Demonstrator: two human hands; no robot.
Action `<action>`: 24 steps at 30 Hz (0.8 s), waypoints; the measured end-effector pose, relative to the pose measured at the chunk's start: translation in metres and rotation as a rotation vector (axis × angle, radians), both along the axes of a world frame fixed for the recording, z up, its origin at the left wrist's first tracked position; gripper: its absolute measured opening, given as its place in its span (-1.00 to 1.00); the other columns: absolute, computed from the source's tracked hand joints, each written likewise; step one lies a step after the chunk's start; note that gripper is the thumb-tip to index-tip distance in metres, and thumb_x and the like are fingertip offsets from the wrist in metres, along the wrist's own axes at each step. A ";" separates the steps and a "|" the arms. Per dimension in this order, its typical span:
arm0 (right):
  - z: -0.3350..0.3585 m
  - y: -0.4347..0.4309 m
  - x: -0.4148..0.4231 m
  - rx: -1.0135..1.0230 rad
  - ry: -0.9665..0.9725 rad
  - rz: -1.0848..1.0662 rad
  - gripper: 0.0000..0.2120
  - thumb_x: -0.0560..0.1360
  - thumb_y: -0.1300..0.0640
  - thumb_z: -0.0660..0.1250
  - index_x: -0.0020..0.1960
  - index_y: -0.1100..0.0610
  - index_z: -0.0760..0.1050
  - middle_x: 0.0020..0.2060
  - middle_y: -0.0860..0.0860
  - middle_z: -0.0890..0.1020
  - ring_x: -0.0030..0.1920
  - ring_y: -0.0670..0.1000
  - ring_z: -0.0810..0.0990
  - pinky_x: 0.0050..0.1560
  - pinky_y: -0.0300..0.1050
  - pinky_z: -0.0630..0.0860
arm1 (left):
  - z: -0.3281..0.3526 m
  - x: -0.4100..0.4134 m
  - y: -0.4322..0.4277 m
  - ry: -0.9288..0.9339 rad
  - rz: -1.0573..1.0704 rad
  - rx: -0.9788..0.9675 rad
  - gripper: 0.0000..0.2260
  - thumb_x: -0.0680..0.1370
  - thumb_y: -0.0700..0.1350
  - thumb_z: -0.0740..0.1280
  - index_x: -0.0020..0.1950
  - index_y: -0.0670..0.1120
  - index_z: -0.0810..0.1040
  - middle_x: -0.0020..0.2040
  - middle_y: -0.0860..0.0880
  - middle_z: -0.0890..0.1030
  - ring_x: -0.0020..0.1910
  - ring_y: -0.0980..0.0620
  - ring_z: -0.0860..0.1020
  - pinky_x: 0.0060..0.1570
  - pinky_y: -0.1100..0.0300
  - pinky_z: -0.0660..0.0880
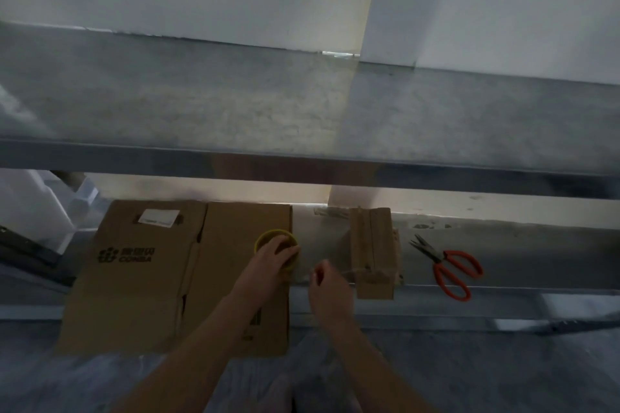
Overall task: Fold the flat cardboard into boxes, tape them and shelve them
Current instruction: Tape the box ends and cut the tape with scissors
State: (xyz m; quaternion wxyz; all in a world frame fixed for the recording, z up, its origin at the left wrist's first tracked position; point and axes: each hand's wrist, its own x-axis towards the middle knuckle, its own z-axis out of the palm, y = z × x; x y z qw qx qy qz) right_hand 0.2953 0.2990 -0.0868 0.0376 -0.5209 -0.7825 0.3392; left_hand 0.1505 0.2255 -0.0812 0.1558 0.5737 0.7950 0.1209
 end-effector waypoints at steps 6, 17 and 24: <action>-0.010 0.008 -0.008 0.127 -0.135 0.021 -0.87 0.63 -0.05 0.17 0.06 -0.01 0.40 0.08 -0.07 0.45 -0.10 -0.06 0.52 -0.19 -0.17 0.39 | -0.014 -0.008 -0.004 0.214 -0.054 0.010 -0.49 0.53 0.16 0.30 0.47 0.21 0.28 0.59 -0.04 0.03 0.55 -0.23 -0.17 0.46 -0.28 -0.11; -0.020 0.000 -0.012 0.134 -0.112 0.015 -0.86 0.60 0.00 0.23 0.12 -0.01 0.37 0.09 -0.06 0.48 -0.09 -0.08 0.51 -0.22 -0.22 0.37 | -0.014 -0.014 -0.009 0.203 -0.061 -0.113 -0.42 0.55 0.34 0.01 0.53 0.31 -0.10 0.56 0.08 -0.28 0.48 -0.13 -0.44 0.38 -0.15 -0.46; -0.013 -0.023 0.017 0.145 0.028 0.175 -0.75 0.63 0.02 0.16 0.28 0.03 0.39 0.18 -0.06 0.46 0.11 -0.05 0.50 0.04 -0.17 0.50 | -0.004 -0.005 -0.018 0.275 -0.064 -0.069 -0.42 0.56 0.32 -0.05 0.56 0.19 0.05 0.59 0.02 -0.02 0.55 -0.16 -0.24 0.47 -0.22 -0.23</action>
